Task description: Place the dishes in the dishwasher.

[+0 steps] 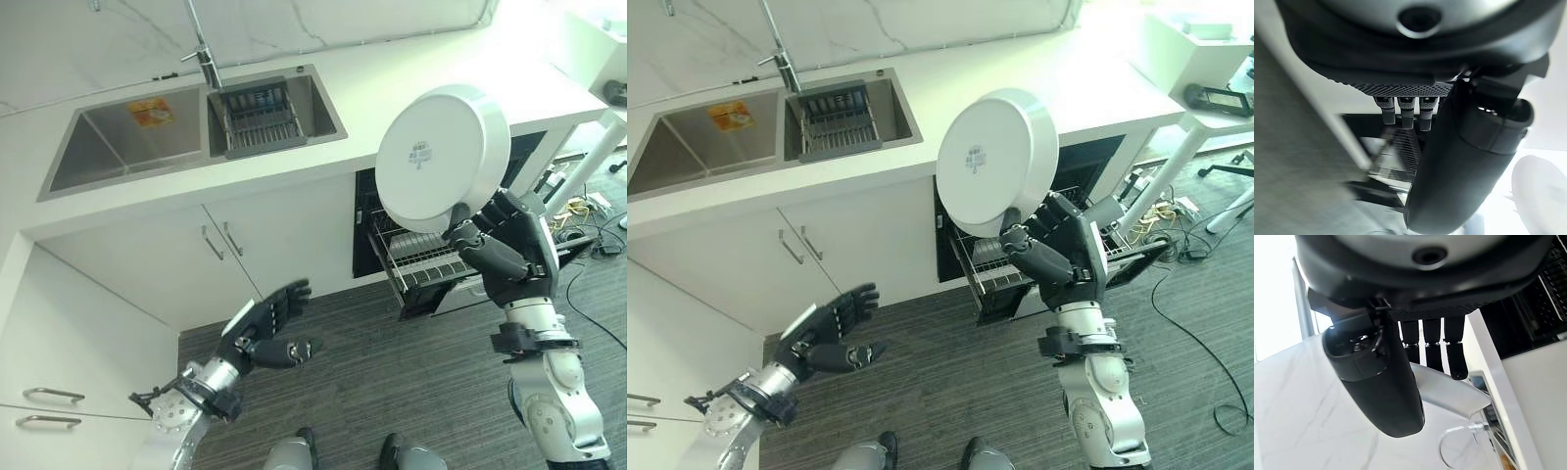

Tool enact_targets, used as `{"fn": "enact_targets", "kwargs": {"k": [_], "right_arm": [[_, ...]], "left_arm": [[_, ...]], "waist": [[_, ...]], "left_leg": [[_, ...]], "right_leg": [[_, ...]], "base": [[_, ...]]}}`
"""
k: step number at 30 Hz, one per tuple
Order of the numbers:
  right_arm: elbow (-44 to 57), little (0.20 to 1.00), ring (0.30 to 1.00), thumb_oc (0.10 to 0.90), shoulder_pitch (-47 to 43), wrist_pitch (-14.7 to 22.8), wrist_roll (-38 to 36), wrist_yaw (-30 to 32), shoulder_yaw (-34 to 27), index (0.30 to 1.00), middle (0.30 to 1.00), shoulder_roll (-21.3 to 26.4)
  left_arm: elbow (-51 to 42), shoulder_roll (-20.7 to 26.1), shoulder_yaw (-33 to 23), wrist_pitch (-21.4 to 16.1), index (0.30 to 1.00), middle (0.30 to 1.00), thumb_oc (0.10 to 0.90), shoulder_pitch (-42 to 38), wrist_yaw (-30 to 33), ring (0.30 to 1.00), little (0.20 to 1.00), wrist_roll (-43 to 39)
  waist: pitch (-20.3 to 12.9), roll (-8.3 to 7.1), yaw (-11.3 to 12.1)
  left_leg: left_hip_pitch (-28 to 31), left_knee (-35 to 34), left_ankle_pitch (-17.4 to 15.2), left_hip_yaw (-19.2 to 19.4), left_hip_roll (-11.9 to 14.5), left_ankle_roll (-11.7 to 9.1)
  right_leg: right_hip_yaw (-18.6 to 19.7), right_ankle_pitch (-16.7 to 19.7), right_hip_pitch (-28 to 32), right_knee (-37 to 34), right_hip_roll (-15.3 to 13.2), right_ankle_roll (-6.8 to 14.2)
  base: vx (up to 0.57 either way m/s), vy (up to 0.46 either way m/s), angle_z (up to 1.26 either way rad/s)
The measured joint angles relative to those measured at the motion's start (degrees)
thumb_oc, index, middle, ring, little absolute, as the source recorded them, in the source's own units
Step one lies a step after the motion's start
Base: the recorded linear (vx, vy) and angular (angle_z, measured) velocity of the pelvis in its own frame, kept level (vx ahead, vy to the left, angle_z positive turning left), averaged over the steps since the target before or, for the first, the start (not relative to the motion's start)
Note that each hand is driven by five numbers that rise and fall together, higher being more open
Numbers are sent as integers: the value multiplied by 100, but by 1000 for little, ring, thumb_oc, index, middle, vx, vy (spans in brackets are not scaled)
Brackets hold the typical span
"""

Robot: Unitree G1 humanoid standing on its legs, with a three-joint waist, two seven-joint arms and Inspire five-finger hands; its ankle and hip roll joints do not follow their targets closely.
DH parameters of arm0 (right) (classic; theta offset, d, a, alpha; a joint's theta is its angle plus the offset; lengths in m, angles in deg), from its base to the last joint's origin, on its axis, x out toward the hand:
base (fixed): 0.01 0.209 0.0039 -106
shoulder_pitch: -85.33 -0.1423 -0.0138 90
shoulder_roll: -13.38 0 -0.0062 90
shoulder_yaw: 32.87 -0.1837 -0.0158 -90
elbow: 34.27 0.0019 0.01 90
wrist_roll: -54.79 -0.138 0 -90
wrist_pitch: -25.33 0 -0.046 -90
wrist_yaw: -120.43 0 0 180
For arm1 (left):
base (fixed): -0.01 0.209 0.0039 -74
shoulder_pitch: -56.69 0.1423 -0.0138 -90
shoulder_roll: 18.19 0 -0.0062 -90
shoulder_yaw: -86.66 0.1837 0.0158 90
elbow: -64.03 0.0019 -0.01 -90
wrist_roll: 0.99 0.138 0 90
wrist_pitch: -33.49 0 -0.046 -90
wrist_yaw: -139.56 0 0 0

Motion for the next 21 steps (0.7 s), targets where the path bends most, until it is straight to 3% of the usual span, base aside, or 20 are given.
{"fn": "enact_targets", "kwargs": {"k": [2,6,7,8,9,10,11,12,13,14,16,17,18,19,20,21], "right_arm": [[-20,300,300,400,-2,11,-4,-39,18,300,300,17],[-195,300,300,400,-7,99,-1,-140,153,300,300,-105],[-260,300,300,400,-4,111,-2,-157,172,300,300,-440],[-323,300,300,400,-5,117,-2,-166,176,300,300,-579],[-404,300,300,400,16,159,-2,-178,183,300,300,-668],[-554,300,300,400,-31,207,-2,-287,237,300,300,-780],[-595,300,300,400,55,206,-4,-347,310,300,300,-904],[-563,300,300,400,142,206,-1,-447,387,300,300,-884],[-536,300,300,400,168,213,-2,-587,397,300,300,-823],[-403,300,300,400,143,229,-2,-684,391,300,300,-686],[-256,300,300,400,144,231,0,-790,394,300,300,-507],[-221,300,300,400,153,212,2,-785,372,300,300,-450],[-218,300,300,400,72,208,15,-783,378,300,300,-522],[-179,300,300,400,-12,212,129,-786,265,300,300,-672],[-67,300,300,400,-96,226,232,-751,131,300,300,-409],[-73,300,300,400,-110,177,243,-716,119,300,300,-359]], "left_arm": [[472,-68,119,216,900,900,800,27,70,900,900,171],[1941,-291,184,159,900,900,800,91,367,900,900,178],[2919,-575,-18,112,900,900,800,3,521,900,900,199],[3162,-580,-17,153,900,900,800,82,544,900,900,228],[3301,-616,6,112,900,900,800,167,537,900,900,313],[3732,-844,-121,-11,900,900,800,101,539,900,900,397],[3919,-930,-182,-20,900,900,800,40,644,900,900,447],[3863,-855,-137,-24,900,900,800,79,666,900,900,523],[3793,-781,-79,-22,900,900,800,57,662,900,900,664],[3816,-774,-43,-12,900,900,800,-116,671,900,900,786],[3957,-856,12,14,900,900,800,-359,748,900,900,886],[4050,-1032,5,24,900,900,800,-498,793,900,900,937],[4092,-975,-51,15,900,900,800,-610,853,900,900,949],[3882,-769,-27,19,900,900,800,-738,849,900,900,1038],[3770,-874,52,85,900,900,800,-726,901,900,900,1116],[3850,-889,-4,221,900,900,800,-778,964,900,900,1165]], "waist": [[4,-14,79],[7,-67,71],[-4,-137,7],[-30,-225,-28],[-63,-337,-41],[-125,-217,15],[-158,-173,-75],[-224,-236,-74],[-269,-274,-45],[-265,-268,-65],[-266,-224,-207],[-192,-53,-228],[-3,-333,-174],[105,-575,-393],[100,-219,-483],[217,-294,-327]], "left_leg": [[-15,62,-87,32,-33,76],[189,97,-232,326,-118,247],[179,259,-372,371,-117,355],[151,379,-466,412,-125,418],[152,599,-735,489,-377,553],[216,460,-822,514,-437,1015],[264,572,-956,510,-397,1044],[308,537,-911,641,-438,929],[314,515,-896,691,-500,909],[244,503,-895,733,-597,908],[295,226,-759,676,-936,1071],[394,141,-803,629,-983,383],[79,819,-432,531,-1141,-674],[-677,1914,-766,466,-965,70],[-694,1201,-670,440,-52,593],[-571,1153,-661,316,-243,431]], "right_leg": [[72,51,-2,-66,12,50],[289,291,173,-396,-31,249],[335,476,300,-640,-10,264],[345,584,378,-765,-9,300],[422,735,512,-984,-52,459],[534,793,71,-131,-94,604],[592,627,-356,1049,-198,559],[581,519,-523,1334,-285,401],[500,421,-515,838,-309,306],[459,415,-549,65,-416,347],[687,570,-765,-410,-785,399],[845,846,-919,-494,-798,289],[1190,1036,-1043,-469,-994,238],[1704,1189,-1216,-708,-1485,478],[1668,1274,-1255,-752,-1497,1137],[1851,1288,-1425,-650,-1582,1134]], "base": [[225,184,-7],[241,207,-34],[299,278,-27],[301,280,-22],[347,258,-44],[266,64,-43],[224,-85,-49],[167,-204,-27],[133,-226,-38],[150,-233,-26],[228,-331,13],[288,-430,17],[277,-415,53],[238,-422,72],[261,-517,68],[260,-605,46]]}}
